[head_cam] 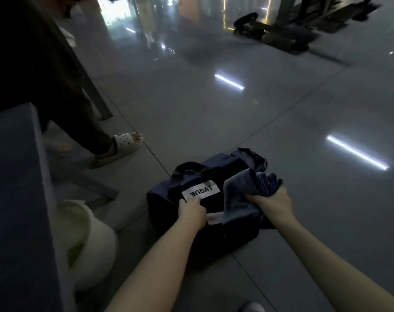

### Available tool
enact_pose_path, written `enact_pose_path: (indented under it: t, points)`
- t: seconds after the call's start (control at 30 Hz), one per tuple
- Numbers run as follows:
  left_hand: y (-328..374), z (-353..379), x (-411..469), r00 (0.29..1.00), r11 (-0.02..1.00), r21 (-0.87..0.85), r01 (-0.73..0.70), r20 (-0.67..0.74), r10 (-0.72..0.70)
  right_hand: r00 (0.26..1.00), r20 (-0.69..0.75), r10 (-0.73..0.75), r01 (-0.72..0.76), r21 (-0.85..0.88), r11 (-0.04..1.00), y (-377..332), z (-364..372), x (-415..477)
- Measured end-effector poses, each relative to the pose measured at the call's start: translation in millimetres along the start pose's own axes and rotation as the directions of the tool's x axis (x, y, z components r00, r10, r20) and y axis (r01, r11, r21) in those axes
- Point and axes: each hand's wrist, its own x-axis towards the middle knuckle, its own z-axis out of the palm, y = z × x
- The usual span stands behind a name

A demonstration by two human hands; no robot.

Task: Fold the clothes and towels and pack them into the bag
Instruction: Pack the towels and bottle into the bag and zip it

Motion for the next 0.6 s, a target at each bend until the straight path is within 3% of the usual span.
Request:
enact_pose_path:
  t: [0.13,0.33,0.6]
  points:
    - [-2.8,17.0,29.8,0.999,0.995,0.092,-0.04,-0.011,0.041,1.0,0.01,0.019,-0.018,-0.008,1.0,10.5,12.2,11.5]
    - [-11.4,29.5,56.4,0.954,0.997,0.054,-0.058,-0.291,0.072,1.0,-0.017,-0.002,0.003,0.012,1.0,19.3,28.6,17.6]
    - [-7.5,34.0,82.0,0.906,0.985,0.173,-0.024,-0.413,0.095,0.998,-0.057,-0.021,0.019,-0.03,0.999,27.9,34.3,26.9]
